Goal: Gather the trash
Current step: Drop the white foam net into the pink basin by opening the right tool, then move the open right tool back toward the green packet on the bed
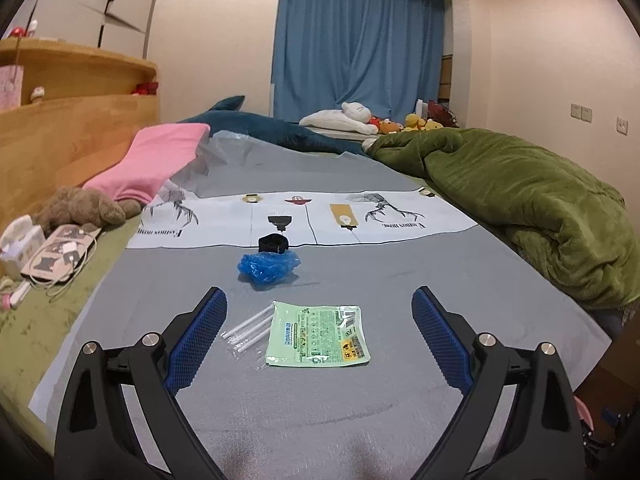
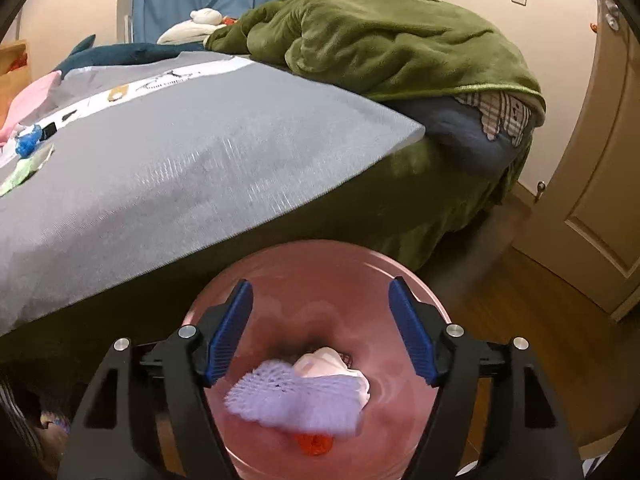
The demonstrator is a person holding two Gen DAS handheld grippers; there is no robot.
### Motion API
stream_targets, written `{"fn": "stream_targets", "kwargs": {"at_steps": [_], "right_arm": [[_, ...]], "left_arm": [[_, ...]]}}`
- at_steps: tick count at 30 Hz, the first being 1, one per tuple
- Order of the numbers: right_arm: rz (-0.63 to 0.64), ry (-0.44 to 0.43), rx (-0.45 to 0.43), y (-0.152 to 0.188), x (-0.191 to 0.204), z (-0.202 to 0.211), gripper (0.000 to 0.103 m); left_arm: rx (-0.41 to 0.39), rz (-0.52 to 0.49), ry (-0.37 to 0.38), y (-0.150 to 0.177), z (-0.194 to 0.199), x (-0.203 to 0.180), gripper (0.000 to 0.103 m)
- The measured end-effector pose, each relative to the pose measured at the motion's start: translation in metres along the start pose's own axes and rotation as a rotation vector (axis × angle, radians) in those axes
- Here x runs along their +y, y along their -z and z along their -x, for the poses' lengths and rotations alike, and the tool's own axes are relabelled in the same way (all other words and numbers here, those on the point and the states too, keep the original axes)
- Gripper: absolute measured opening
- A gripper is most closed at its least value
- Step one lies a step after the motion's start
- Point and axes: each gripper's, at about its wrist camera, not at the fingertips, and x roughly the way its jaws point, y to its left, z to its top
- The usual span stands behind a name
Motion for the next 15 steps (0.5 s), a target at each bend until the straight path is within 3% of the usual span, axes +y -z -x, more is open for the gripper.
{"fn": "stream_targets", "kwargs": {"at_steps": [3, 8, 11, 15], "right_arm": [[-0.008, -0.024, -0.051, -0.011, 0.008, 0.018, 0.078], [0.032, -0.113, -0.243, -0.053, 0.045, 0.070, 0.093], [0.069, -0.236, -0.324, -0.086, 0.083, 0.095, 0.098], [0.122, -0.447, -0.323, -0.127, 0.151, 0.092, 0.098]], "left_arm": [[-0.009, 0.019, -0.023, -0.003, 0.000, 0.010, 0.091], [0.002, 0.072, -0.071, -0.003, -0.003, 0.036, 0.094], [0.026, 0.116, -0.115, -0.002, -0.008, 0.059, 0.094], [0.061, 0.148, -0.181, 0.002, -0.019, 0.085, 0.094]]}}
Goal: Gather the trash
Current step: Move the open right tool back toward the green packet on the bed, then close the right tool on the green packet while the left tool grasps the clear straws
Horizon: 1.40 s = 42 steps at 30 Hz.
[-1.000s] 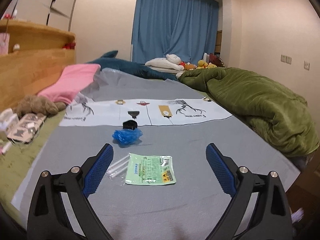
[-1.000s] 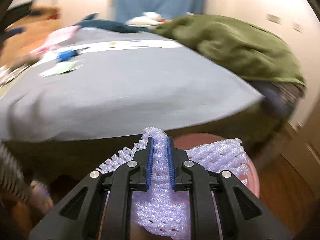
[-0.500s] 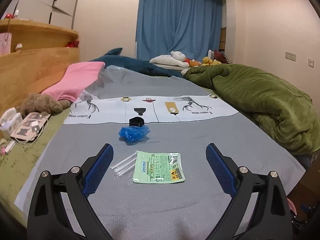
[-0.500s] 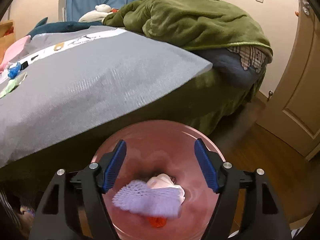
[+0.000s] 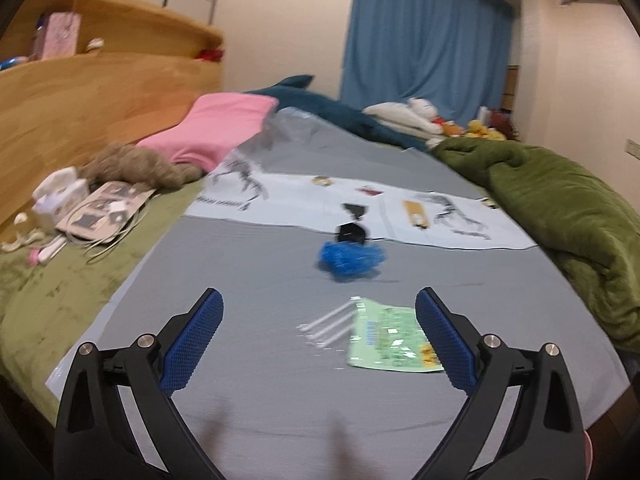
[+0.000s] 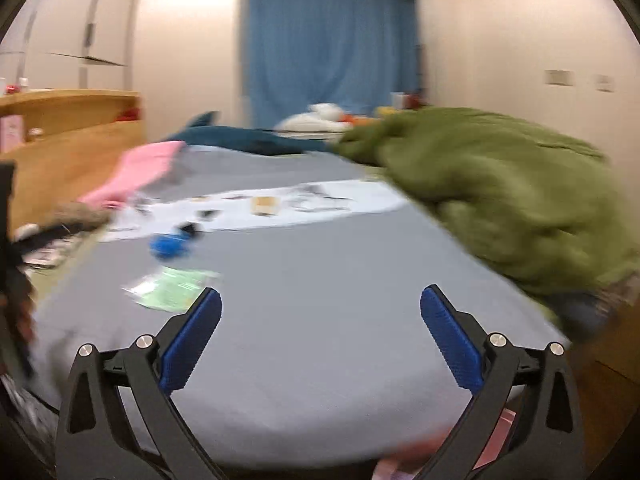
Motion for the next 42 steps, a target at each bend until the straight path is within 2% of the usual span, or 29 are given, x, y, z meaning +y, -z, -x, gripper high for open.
{"fn": "stream_targets", "kwargs": {"at_steps": [4, 8, 11, 12, 14, 15, 17, 19, 22, 24, 25, 26, 27, 28, 31, 34, 38, 42], "right_arm": [[0.052, -0.108, 0.014, -0.017, 0.054, -0.054, 0.098], [0.145, -0.135, 0.057, -0.011, 0.107, -0.117, 0.098], [0.157, -0.146, 0.118, 0.000, 0.127, -0.163, 0.097], [0.156, -0.150, 0.132, 0.003, 0.131, -0.174, 0.095], [0.156, -0.138, 0.131, 0.009, 0.136, -0.190, 0.084], [0.154, -0.144, 0.139, 0.011, 0.138, -0.199, 0.083], [0.156, -0.158, 0.174, 0.014, 0.141, -0.212, 0.073], [0.153, -0.180, 0.220, 0.015, 0.143, -0.224, 0.068], [0.152, -0.176, 0.260, 0.019, 0.144, -0.233, 0.067], [0.156, -0.188, 0.290, 0.021, 0.145, -0.239, 0.059], [0.162, -0.199, 0.309, 0.023, 0.147, -0.242, 0.051], [0.169, -0.205, 0.328, 0.024, 0.149, -0.245, 0.036], [0.175, -0.214, 0.344, 0.026, 0.150, -0.247, 0.027], [0.181, -0.225, 0.356, 0.027, 0.152, -0.249, 0.007], [0.191, -0.237, 0.329, 0.026, 0.154, -0.243, 0.002], [0.174, -0.215, 0.242, 0.021, 0.149, -0.227, 0.002], [0.155, -0.168, 0.167, 0.007, 0.139, -0.214, 0.001], [0.173, -0.129, 0.138, -0.003, 0.130, -0.213, 0.001]], "left_arm": [[0.005, -0.032, -0.086, 0.001, -0.024, 0.013, 0.094], [-0.008, -0.082, -0.120, -0.001, -0.060, 0.022, 0.094], [0.008, -0.119, -0.124, -0.001, -0.087, 0.021, 0.094], [0.015, -0.125, -0.130, 0.000, -0.096, 0.022, 0.094], [0.013, -0.130, -0.130, 0.005, -0.104, 0.019, 0.094], [0.005, -0.134, -0.124, 0.008, -0.108, 0.017, 0.094], [0.006, -0.143, -0.101, 0.014, -0.112, 0.010, 0.094], [0.010, -0.163, -0.093, 0.018, -0.115, 0.003, 0.094], [0.028, -0.196, -0.075, 0.022, -0.120, -0.005, 0.094], [0.046, -0.202, -0.059, 0.023, -0.123, -0.007, 0.094], [0.051, -0.200, -0.057, 0.024, -0.123, -0.007, 0.094], [0.055, -0.195, -0.055, 0.024, -0.124, -0.006, 0.094], [0.058, -0.186, -0.052, 0.023, -0.124, -0.004, 0.094], [0.061, -0.182, -0.052, 0.024, -0.125, -0.004, 0.094], [0.068, -0.175, -0.052, 0.024, -0.126, -0.003, 0.094], [0.077, -0.191, -0.039, 0.025, -0.128, -0.006, 0.094], [0.112, -0.215, 0.026, 0.026, -0.132, -0.014, 0.094], [0.176, -0.262, 0.089, 0.032, -0.142, -0.025, 0.094]]}}
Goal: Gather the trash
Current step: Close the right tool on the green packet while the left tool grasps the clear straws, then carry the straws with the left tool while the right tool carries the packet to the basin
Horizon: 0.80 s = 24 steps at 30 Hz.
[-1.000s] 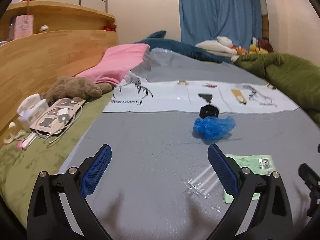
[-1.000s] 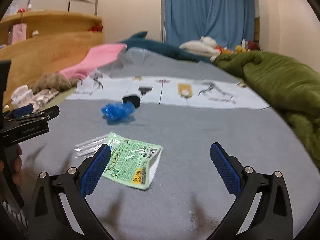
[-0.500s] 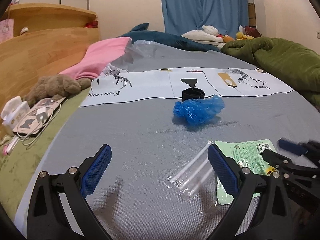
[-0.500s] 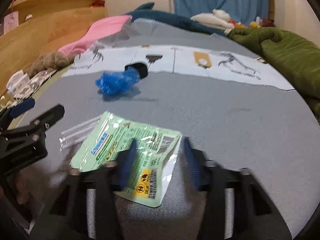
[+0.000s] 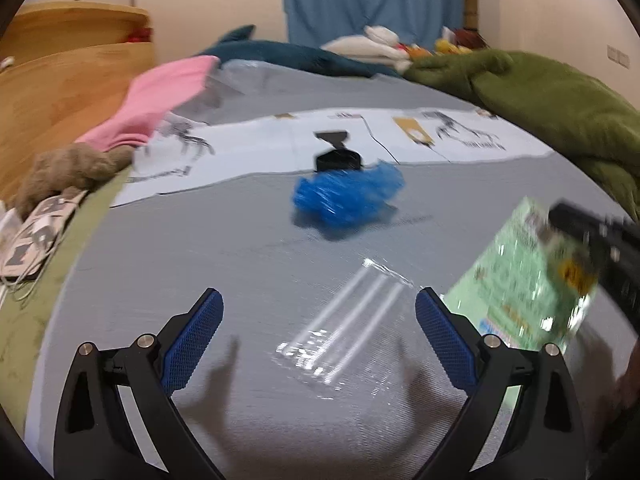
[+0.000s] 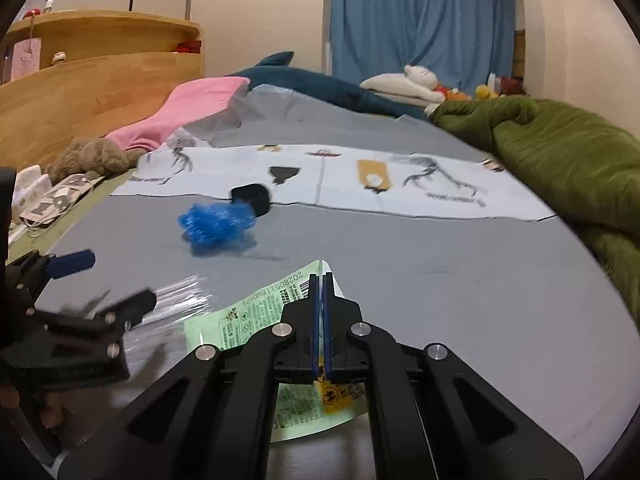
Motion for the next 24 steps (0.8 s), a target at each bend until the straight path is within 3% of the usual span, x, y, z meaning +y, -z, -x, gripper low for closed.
{"fn": "stream_targets", "kwargs": {"at_steps": [4, 7, 12, 15, 24], "right_arm": [[-0.045, 0.024, -0.001, 0.001, -0.015, -0.003, 0.001], [-0.078, 0.022, -0.001, 0.003, -0.022, -0.005, 0.001], [-0.065, 0.019, -0.008, 0.004, -0.022, -0.006, 0.001], [-0.061, 0.019, -0.013, 0.004, -0.021, -0.006, 0.001], [-0.071, 0.020, -0.051, -0.002, -0.021, 0.008, 0.001]], "left_arm": [[0.058, -0.032, 0.033, 0.001, -0.012, -0.007, 0.092], [0.110, -0.045, 0.040, 0.003, -0.023, -0.010, 0.081], [0.133, -0.049, 0.063, 0.005, -0.028, -0.010, 0.042], [0.102, -0.049, 0.090, 0.004, -0.021, -0.011, 0.008], [-0.014, 0.035, 0.130, -0.009, 0.007, 0.000, 0.005]]}}
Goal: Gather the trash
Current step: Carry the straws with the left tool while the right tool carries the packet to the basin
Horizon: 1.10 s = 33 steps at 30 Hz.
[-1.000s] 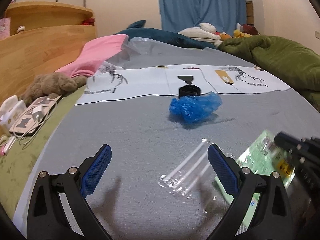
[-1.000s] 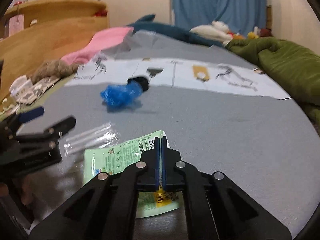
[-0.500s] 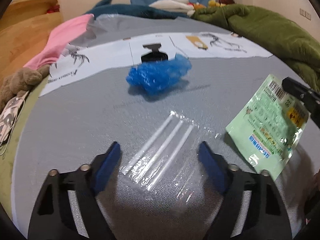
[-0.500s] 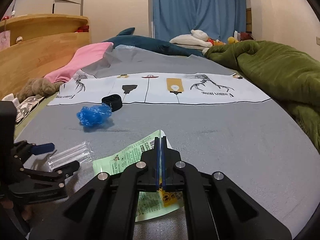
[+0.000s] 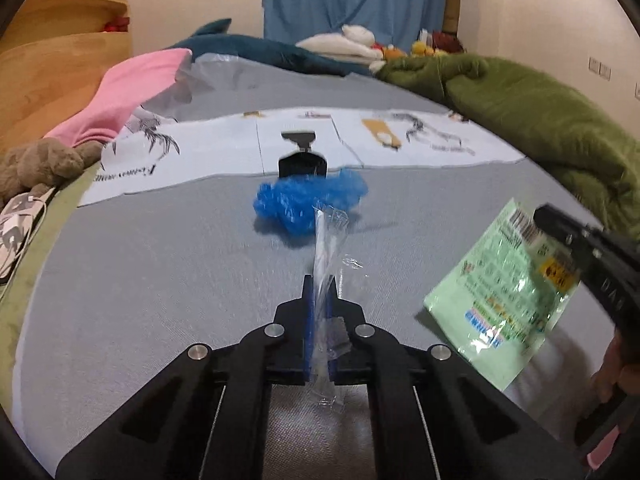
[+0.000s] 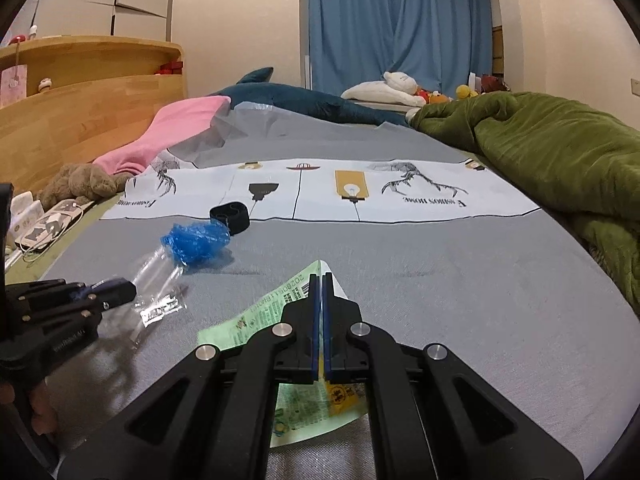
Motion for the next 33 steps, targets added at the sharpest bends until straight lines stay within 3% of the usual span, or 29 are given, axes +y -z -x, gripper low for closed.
{"fn": "stream_targets", "kwargs": {"at_steps": [11, 19, 25, 33], "right_arm": [[0.047, 0.032, -0.041, -0.017, -0.002, 0.042, 0.000], [0.066, 0.078, -0.076, -0.023, -0.025, 0.092, 0.000], [0.035, 0.141, -0.094, -0.017, -0.067, 0.143, 0.000], [-0.008, 0.257, -0.085, 0.012, -0.139, 0.224, 0.000]], "left_arm": [[-0.059, 0.040, 0.072, -0.016, 0.036, -0.018, 0.005], [-0.069, 0.054, 0.131, -0.023, 0.057, -0.046, 0.005], [-0.086, -0.018, 0.193, -0.022, 0.075, -0.106, 0.005], [-0.059, -0.087, 0.381, -0.003, 0.099, -0.212, 0.005]]}}
